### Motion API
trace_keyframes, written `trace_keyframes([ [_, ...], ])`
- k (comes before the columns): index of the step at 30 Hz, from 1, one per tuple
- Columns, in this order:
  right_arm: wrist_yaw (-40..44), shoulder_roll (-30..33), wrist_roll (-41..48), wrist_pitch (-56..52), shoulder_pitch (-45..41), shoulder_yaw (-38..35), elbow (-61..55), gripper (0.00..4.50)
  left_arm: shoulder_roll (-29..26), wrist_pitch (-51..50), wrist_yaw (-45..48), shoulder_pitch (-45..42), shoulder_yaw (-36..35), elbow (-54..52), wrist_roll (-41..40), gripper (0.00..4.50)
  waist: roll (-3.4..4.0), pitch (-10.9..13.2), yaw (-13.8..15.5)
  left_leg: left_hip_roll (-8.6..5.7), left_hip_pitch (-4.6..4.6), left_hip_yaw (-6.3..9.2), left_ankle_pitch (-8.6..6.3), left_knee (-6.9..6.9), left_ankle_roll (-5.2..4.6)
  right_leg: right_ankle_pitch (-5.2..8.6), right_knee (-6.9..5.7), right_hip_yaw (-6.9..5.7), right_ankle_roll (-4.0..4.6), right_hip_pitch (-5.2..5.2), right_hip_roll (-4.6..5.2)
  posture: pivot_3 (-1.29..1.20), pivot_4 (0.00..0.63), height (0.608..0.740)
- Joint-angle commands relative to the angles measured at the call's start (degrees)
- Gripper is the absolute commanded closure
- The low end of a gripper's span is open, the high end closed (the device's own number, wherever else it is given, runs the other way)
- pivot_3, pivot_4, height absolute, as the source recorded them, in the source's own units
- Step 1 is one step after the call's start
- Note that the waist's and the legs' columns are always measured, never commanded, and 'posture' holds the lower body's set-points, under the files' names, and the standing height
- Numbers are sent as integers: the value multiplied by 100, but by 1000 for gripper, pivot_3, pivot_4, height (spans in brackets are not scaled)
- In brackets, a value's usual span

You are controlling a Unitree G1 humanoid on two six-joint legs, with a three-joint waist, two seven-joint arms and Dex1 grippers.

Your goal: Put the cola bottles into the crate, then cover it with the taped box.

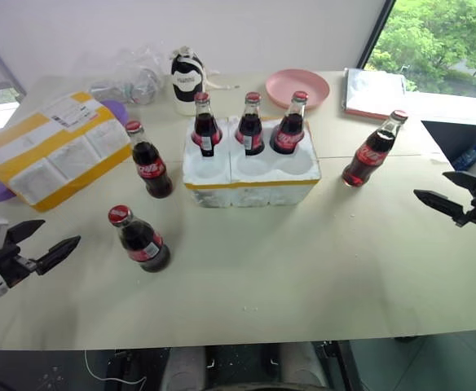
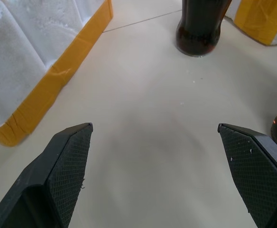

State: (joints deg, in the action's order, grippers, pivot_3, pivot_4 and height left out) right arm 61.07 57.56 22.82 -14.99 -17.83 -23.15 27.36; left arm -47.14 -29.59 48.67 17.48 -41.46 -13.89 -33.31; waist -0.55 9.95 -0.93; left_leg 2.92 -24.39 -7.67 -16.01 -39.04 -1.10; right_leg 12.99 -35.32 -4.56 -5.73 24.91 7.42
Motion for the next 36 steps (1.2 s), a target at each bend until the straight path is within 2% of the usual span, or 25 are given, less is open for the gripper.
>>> trace_keyframes([
  [1, -55, 19, 85, 83, -27, -221, -32, 0, -37, -26, 81, -15, -81, -108, -101, 59, 0, 0, -2, 0, 0, 0, 0, 0, 0, 0, 0, 0, 0, 0, 0, 0, 150, 740],
  [19, 50, 25, 272, -49, -240, -212, 49, 0, -44, -263, 121, -156, -17, -136, -243, 59, 0, 0, -1, -4, 2, 0, 1, -4, 0, -1, -1, 0, -2, -5, -3, 0, 150, 740],
  [22, 116, 138, 273, -124, -448, -137, 74, 0, -70, -373, 153, -310, -146, -254, -506, 59, 0, 0, -5, -4, 2, 0, 1, -6, 0, -1, -3, 0, -2, -6, -3, 0, 150, 740],
  [28, 1173, 611, 1051, -1332, -333, -85, -1431, 0, -247, -770, 416, -377, -238, -580, -1050, 59, 15, 6, 2, -2, 2, 1, 1, -6, 0, -5, -7, 0, -9, -4, -3, 0, 150, 740],
  [36, 1883, 1031, 2993, -3312, -419, -226, -3643, 0, -743, -1107, 1060, -336, 39, -1132, -1414, 59, 13, 5, 7, 5, 2, 7, 0, -7, -1, -1, -6, 0, 0, -3, -1, 0, 150, 740],
])
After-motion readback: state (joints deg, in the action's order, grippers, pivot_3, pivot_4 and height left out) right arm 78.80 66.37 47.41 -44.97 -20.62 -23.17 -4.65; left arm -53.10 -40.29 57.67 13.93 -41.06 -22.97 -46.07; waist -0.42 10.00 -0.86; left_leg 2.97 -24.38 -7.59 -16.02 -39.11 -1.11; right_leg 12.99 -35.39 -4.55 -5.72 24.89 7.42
